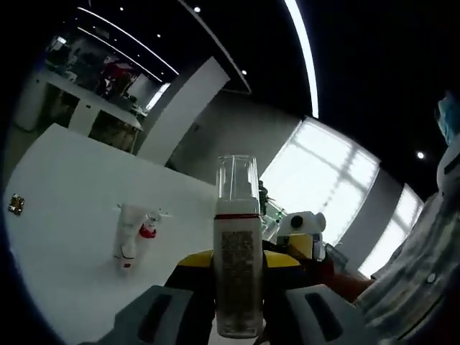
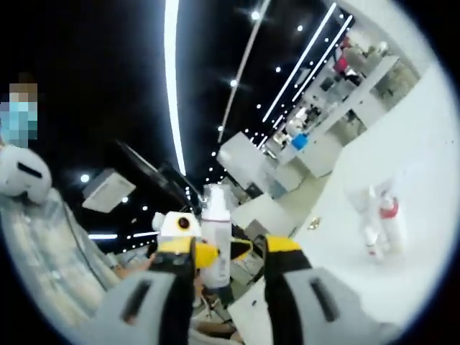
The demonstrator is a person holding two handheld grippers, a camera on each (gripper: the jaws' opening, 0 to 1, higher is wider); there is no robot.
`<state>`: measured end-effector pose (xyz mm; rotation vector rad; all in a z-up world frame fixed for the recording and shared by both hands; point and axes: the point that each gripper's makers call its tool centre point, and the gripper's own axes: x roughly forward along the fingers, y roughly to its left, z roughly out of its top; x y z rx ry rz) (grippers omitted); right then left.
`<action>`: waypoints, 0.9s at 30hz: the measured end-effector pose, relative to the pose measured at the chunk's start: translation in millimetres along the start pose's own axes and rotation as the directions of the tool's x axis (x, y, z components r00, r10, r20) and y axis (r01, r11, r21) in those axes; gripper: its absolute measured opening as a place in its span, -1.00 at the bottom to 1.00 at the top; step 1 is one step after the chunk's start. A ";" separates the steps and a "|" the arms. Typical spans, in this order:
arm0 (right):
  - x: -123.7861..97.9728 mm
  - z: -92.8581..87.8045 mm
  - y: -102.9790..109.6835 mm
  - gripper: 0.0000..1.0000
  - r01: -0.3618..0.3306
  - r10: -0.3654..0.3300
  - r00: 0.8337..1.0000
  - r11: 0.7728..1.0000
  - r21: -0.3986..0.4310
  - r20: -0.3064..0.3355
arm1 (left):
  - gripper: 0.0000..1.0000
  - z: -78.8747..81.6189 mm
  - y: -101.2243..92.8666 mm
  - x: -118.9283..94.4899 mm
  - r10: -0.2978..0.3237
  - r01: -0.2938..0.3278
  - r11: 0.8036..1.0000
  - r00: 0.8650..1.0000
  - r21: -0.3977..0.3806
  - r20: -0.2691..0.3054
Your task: Arrange the skincare products in the storage area until every visible bottle or jar stands upright without overlapping.
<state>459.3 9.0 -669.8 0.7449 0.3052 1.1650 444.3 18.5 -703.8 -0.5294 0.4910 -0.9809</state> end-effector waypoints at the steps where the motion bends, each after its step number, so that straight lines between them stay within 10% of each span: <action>1: 1.6 -0.1 1.4 -0.30 -0.002 0.002 1.000 1.000 -0.004 0.000 | -0.53 -5.7 0.5 0.6 0.007 -0.007 1.000 1.000 0.012 -0.012; 27: 8.6 -51.0 0.7 -0.63 0.030 -0.034 0.985 0.999 -0.029 -0.167 | -0.52 -67.7 2.2 2.9 -0.025 0.033 0.999 0.982 0.040 -0.188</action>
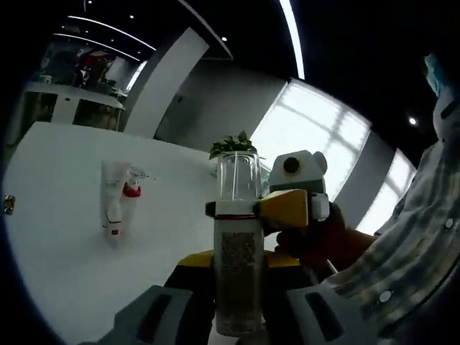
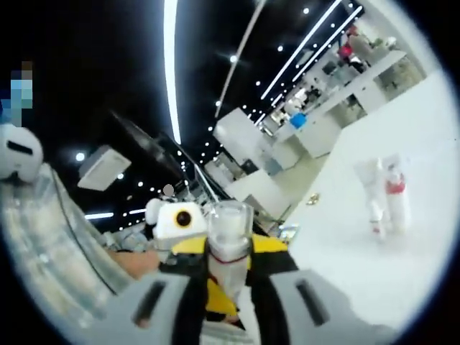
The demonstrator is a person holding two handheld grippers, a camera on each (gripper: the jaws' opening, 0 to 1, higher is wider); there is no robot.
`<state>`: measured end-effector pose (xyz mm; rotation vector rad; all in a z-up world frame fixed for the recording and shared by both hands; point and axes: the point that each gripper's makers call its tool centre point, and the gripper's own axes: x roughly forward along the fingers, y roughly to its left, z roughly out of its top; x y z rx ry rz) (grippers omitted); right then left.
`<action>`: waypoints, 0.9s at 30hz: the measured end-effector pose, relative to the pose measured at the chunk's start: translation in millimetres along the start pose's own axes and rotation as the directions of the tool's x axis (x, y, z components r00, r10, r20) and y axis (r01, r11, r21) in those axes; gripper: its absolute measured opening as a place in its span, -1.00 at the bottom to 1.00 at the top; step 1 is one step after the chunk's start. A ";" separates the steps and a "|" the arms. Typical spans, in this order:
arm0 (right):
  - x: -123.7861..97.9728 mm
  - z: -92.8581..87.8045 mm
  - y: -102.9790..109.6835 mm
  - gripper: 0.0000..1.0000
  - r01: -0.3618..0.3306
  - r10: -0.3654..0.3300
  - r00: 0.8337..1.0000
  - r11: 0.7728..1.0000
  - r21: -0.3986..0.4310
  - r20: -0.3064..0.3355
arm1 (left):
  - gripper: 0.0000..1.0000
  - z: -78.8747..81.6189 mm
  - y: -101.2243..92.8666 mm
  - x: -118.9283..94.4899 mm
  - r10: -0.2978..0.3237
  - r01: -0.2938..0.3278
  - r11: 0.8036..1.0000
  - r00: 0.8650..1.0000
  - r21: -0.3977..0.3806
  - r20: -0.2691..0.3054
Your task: Arrange the skincare products in the storage area until every visible bottle or jar stands upright without overlapping.
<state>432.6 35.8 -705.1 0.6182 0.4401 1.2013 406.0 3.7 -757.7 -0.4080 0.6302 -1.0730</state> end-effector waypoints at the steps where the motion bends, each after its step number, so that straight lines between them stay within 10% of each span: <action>1: -0.1 -0.2 -0.8 -0.63 0.003 -0.003 1.000 1.000 -0.003 -0.002 | -0.51 -0.2 1.1 -0.2 0.005 -0.005 1.000 1.000 -0.008 0.001; 27: -23.9 -8.9 -84.8 -0.62 0.213 -0.240 0.967 0.947 -0.241 -0.087 | -0.34 -64.7 56.8 -18.4 0.241 -0.264 0.957 0.955 -0.121 -0.175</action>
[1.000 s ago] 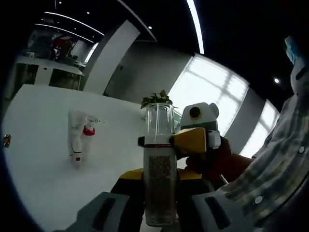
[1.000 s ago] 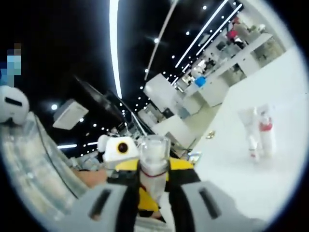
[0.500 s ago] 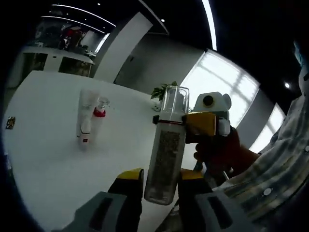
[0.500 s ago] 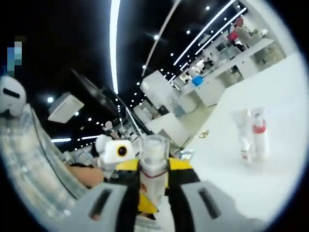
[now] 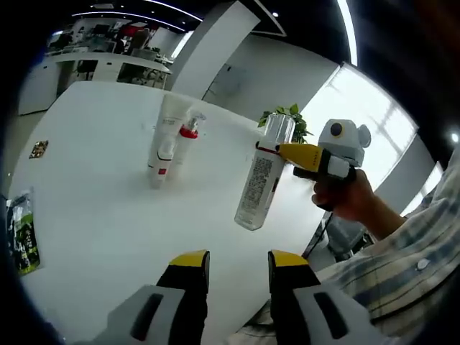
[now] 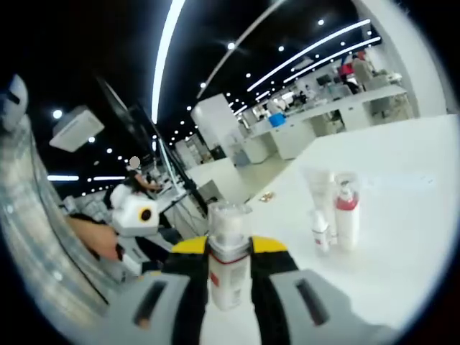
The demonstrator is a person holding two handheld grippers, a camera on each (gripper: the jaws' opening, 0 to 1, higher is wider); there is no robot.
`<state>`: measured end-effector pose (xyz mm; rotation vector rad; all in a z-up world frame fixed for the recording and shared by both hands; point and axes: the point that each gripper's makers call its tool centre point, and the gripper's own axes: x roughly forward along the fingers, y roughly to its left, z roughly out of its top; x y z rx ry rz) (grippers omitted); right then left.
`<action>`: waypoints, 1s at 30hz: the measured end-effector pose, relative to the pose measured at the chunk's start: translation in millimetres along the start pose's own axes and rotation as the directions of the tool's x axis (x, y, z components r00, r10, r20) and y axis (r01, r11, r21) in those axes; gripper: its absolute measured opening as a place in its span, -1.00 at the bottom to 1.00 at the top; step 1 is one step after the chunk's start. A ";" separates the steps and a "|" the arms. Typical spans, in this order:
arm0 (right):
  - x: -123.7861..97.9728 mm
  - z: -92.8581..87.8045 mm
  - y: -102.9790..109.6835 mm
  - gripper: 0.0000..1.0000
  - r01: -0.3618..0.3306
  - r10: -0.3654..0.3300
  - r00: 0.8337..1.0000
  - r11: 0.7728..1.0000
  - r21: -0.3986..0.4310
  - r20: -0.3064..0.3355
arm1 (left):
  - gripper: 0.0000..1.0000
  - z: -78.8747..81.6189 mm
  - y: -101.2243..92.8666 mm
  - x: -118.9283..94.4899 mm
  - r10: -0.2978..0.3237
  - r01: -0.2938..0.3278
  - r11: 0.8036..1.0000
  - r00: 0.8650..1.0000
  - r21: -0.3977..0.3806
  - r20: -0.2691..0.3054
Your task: Arrange the skincare products in the storage area until every visible bottle or jar stands upright without overlapping.
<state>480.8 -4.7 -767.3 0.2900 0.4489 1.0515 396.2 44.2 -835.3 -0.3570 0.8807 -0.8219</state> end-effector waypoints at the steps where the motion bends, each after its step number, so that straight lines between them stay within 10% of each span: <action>1: 0.5 0.1 -2.0 -0.62 0.003 -0.003 1.000 1.000 0.000 0.001 | -0.34 -0.6 0.0 -0.1 0.000 0.000 1.000 1.000 -0.002 -0.002; 11: 5.0 -8.4 -28.2 -0.62 0.050 -0.052 0.998 0.996 -0.072 -0.027 | -0.35 -8.9 4.0 0.7 0.020 -0.021 0.998 1.000 -0.054 -0.020; 30: 17.5 -6.7 -15.8 -0.62 0.097 -0.103 0.994 0.989 -0.116 -0.044 | -0.36 0.5 6.9 -11.2 -0.038 0.032 0.994 0.998 -0.106 -0.054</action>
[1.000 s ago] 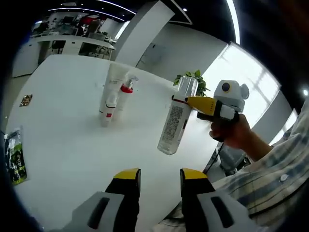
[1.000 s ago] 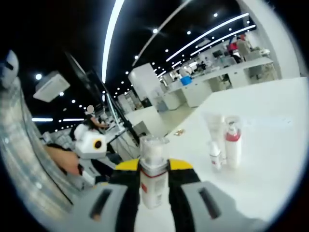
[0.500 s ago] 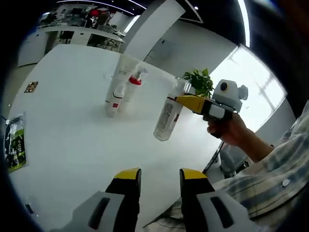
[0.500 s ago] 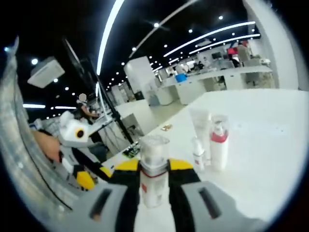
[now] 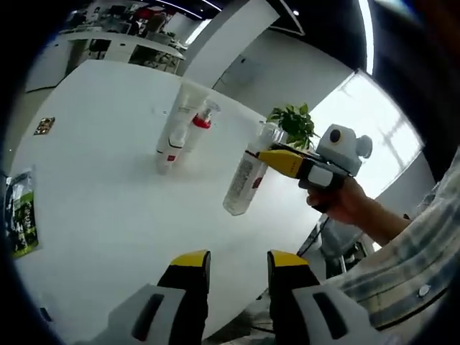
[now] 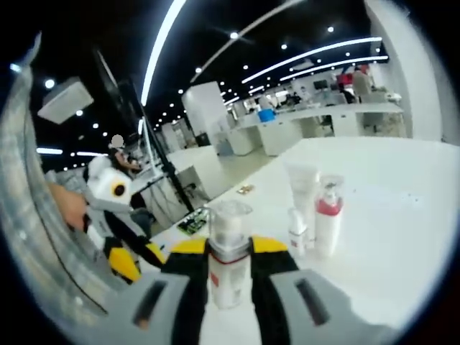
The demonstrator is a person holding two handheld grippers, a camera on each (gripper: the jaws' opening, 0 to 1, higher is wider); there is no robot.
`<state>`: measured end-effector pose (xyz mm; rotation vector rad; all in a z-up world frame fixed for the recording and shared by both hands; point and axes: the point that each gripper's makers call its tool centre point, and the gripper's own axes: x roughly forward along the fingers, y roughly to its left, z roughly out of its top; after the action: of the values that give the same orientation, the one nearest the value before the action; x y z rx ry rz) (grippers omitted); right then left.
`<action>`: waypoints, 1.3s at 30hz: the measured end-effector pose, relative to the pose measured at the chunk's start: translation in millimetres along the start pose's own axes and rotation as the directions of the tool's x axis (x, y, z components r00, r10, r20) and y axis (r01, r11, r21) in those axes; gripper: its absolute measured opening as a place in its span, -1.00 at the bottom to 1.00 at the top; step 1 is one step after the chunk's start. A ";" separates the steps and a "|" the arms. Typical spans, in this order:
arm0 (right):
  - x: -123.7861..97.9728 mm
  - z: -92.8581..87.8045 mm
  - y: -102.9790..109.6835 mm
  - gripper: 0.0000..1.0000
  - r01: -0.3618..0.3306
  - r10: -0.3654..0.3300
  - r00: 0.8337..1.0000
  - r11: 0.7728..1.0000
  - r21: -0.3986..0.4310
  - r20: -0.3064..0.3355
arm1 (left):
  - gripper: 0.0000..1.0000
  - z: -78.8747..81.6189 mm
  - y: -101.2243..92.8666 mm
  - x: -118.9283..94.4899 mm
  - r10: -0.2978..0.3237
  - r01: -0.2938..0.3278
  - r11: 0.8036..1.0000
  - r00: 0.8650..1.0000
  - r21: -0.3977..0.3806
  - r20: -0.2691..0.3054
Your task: Arrange the skincare products in the storage area until every visible bottle or jar stands upright without overlapping.
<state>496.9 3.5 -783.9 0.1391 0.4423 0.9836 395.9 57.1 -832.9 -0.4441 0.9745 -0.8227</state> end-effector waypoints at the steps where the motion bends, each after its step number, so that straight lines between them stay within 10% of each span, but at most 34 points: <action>1: 0.2 0.8 3.1 -0.62 0.007 -0.007 1.000 1.000 0.010 0.001 | -0.36 -0.8 0.3 -3.2 -0.004 0.004 1.000 1.000 0.005 -0.020; 17: 14.4 22.1 13.6 -0.61 0.144 -0.144 0.990 0.989 -0.030 0.001 | -0.36 15.0 -0.5 -7.7 -0.168 0.170 0.981 0.985 0.092 -0.031; 39: 14.7 0.7 -10.3 -0.61 0.059 -0.077 0.993 0.980 -0.188 -0.089 | -0.38 52.9 10.0 8.4 -0.033 0.031 0.998 0.998 0.047 0.054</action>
<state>512.1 10.0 -790.8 -0.0907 0.4384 0.9615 448.1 55.6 -817.3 -0.4413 0.8982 -0.8562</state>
